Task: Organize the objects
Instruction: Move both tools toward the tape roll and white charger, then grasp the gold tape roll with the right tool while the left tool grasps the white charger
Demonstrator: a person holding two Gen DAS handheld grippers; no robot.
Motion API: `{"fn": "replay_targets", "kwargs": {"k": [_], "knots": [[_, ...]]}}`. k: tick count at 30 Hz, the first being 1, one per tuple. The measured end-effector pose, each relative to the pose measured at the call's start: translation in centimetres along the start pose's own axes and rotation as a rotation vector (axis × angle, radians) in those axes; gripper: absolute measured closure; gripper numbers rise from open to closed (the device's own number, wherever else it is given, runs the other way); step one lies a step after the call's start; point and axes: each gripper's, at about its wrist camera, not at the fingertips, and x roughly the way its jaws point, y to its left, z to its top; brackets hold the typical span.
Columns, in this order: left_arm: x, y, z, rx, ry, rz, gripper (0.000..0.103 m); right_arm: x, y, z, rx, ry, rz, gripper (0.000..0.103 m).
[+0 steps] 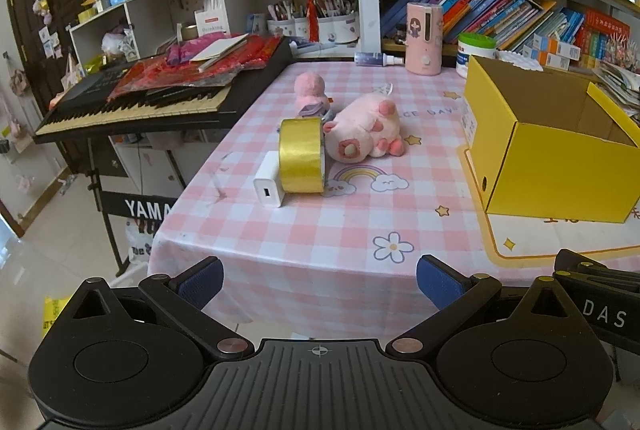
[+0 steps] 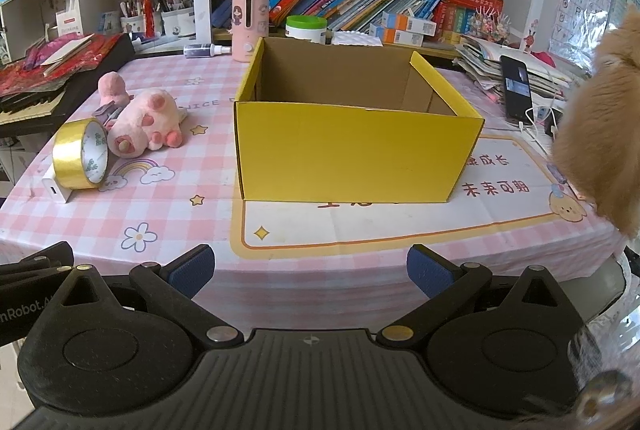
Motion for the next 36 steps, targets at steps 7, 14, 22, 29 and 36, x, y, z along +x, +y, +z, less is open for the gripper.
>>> {"fn": "replay_targets", "kwargs": {"k": [7,14,22,29,36], "knots": [[0.1,1.4,0.1,-0.036,0.000,0.003,0.000,-0.1,0.7,0.3,-0.014,-0.006,0.023,0.000],[0.7,3.3,-0.1,-0.096,0.023,0.009,0.000,-0.3,2.0,0.8,-0.042,-0.017,0.081,0.000],[2.3,5.7,-0.2,-0.200,0.057,-0.018,0.000,0.0,3.8,1.6,-0.079,-0.047,0.199,0.003],[4.1,7.0,0.7,-0.203,0.049,0.030,0.000,1.6,6.2,3.4,-0.124,-0.065,0.302,0.018],[6.6,7.1,1.7,-0.189,0.084,0.034,0.000,4.8,9.1,6.0,-0.171,-0.017,0.421,0.032]]}}
